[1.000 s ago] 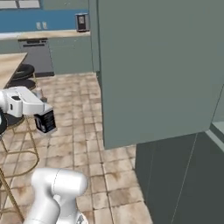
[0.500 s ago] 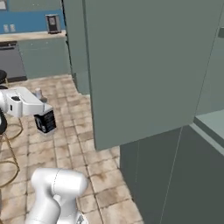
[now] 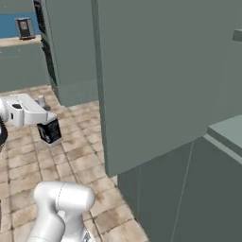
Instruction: Sort all alcoholic drinks to one cabinet, and non-alcoholic drinks to the other.
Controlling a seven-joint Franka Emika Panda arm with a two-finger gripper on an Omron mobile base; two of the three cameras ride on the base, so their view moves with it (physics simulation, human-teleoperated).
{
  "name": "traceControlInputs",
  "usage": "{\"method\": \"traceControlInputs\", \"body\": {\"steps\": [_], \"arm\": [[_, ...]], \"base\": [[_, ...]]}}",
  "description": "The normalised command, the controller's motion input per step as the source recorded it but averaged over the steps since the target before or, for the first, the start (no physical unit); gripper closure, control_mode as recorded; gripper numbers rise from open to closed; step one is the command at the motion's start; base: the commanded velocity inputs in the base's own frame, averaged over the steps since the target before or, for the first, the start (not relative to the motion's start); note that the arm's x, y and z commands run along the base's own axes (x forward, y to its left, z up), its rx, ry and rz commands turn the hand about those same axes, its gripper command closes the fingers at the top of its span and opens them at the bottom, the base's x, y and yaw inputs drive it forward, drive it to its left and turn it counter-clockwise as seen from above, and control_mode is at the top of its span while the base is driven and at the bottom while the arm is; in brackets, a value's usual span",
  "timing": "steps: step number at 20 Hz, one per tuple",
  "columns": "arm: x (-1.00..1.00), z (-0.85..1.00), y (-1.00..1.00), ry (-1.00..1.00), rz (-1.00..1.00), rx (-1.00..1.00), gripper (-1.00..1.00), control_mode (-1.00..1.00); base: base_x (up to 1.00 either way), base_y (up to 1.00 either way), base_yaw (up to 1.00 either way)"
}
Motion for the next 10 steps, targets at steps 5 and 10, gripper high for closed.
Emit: {"method": "traceControlInputs", "body": {"steps": [5,10], "arm": [[0.00,0.00,0.00,0.00,0.00,0.00,1.00,1.00],[0.00,0.00,0.00,0.00,0.00,0.00,1.00,1.00]], "base": [[0.41,0.07,-0.31],[0.39,0.13,-0.33]]}}
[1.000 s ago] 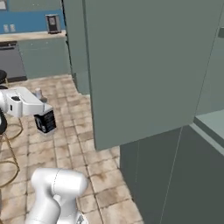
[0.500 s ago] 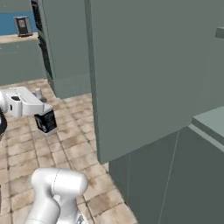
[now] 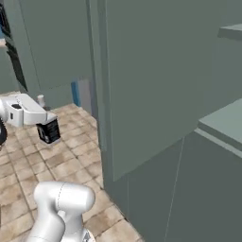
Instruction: Sort all alcoholic drinks to one cabinet, and non-alcoholic drinks to the other.
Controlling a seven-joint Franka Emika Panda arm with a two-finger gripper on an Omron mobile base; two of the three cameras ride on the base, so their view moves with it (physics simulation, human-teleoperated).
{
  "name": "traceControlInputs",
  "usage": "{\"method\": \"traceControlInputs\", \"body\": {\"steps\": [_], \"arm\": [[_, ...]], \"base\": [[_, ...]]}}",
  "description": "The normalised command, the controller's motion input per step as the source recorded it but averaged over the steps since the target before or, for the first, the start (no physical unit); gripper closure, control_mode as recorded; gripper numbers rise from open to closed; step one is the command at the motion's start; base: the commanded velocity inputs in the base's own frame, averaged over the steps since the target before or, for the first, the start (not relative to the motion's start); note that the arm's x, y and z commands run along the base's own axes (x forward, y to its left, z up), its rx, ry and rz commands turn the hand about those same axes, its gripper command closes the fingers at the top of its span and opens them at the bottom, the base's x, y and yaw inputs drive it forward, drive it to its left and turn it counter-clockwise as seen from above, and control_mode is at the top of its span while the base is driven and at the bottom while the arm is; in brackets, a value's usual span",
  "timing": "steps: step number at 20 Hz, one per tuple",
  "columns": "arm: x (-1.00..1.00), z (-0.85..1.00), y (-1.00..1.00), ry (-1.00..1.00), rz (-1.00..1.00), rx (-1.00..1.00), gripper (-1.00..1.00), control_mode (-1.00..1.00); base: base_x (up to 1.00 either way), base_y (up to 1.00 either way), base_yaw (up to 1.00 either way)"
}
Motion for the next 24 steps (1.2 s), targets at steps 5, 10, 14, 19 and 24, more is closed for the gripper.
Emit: {"method": "traceControlInputs", "body": {"steps": [5,10,14,19,24], "arm": [[0.00,0.00,0.00,0.00,0.00,0.00,1.00,1.00],[0.00,0.00,0.00,0.00,0.00,0.00,1.00,1.00],[0.00,0.00,0.00,0.00,0.00,0.00,1.00,1.00],[0.00,0.00,0.00,0.00,0.00,0.00,1.00,1.00],[0.00,0.00,0.00,0.00,0.00,0.00,1.00,1.00]], "base": [[0.37,0.09,-0.32],[0.39,0.11,-0.32],[0.40,0.15,-0.33],[0.44,0.18,-0.33],[0.44,0.18,-0.32]]}}
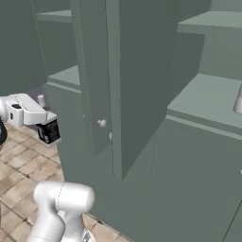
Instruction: Sort all alcoholic drinks to one cabinet, and non-alcoholic drinks to the other.
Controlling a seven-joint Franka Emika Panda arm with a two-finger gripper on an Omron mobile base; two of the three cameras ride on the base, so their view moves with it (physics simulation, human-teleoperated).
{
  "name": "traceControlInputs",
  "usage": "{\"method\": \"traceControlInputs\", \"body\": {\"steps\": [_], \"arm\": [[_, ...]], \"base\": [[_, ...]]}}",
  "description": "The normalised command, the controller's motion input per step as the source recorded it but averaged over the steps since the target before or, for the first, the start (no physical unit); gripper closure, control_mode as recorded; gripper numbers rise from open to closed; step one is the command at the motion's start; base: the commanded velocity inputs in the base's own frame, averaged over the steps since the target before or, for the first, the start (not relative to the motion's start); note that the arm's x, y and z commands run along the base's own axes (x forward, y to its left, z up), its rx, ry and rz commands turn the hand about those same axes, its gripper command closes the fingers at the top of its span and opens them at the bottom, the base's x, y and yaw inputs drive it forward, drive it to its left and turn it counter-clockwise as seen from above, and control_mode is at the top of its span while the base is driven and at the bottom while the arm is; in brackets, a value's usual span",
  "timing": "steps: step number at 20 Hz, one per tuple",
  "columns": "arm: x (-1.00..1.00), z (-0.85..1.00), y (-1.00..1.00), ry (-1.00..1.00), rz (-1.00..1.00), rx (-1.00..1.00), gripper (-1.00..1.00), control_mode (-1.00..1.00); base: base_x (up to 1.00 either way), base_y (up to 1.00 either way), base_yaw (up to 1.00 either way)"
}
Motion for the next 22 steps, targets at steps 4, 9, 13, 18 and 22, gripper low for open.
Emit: {"method": "traceControlInputs", "body": {"steps": [4,9,13,18,22], "arm": [[0.00,0.00,0.00,0.00,0.00,0.00,1.00,1.00],[0.00,0.00,0.00,0.00,0.00,0.00,1.00,1.00],[0.00,0.00,0.00,0.00,0.00,0.00,1.00,1.00],[0.00,0.00,0.00,0.00,0.00,0.00,1.00,1.00],[0.00,0.00,0.00,0.00,0.00,0.00,1.00,1.00]], "base": [[0.48,0.23,-0.31],[0.53,0.39,-0.29],[0.54,0.32,-0.26],[0.45,0.11,-0.19],[0.28,0.37,-0.08]]}}
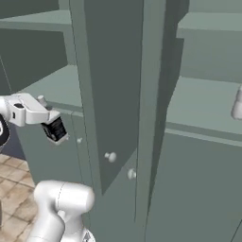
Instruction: Sort all alcoholic drinks to one cabinet, and non-alcoholic drinks to the other.
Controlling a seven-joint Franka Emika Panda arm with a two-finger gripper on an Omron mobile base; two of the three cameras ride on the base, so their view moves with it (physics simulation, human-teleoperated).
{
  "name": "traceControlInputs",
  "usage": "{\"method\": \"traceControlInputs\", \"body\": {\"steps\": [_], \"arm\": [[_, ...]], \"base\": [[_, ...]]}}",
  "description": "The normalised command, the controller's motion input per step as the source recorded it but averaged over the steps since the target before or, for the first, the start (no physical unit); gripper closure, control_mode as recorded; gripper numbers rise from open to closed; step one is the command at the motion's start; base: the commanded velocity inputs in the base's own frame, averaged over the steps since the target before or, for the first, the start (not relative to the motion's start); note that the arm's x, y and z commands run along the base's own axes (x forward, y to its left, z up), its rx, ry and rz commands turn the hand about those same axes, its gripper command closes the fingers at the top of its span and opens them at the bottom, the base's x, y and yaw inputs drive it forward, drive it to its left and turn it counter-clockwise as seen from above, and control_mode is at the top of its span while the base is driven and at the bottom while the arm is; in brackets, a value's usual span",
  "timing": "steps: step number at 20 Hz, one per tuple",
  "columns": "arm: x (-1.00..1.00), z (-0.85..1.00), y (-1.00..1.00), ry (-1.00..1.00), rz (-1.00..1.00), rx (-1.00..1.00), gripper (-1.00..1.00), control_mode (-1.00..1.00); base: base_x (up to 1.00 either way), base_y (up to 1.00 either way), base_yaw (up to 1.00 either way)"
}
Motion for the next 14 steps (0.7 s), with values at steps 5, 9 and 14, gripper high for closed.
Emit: {"method": "traceControlInputs", "body": {"steps": [5,9,14], "arm": [[0.00,0.00,0.00,0.00,0.00,0.00,1.00,1.00],[0.00,0.00,0.00,0.00,0.00,0.00,1.00,1.00],[0.00,0.00,0.00,0.00,0.00,0.00,1.00,1.00]], "base": [[0.15,0.46,-0.04],[0.27,0.21,-0.01],[0.28,0.01,0.00]]}}
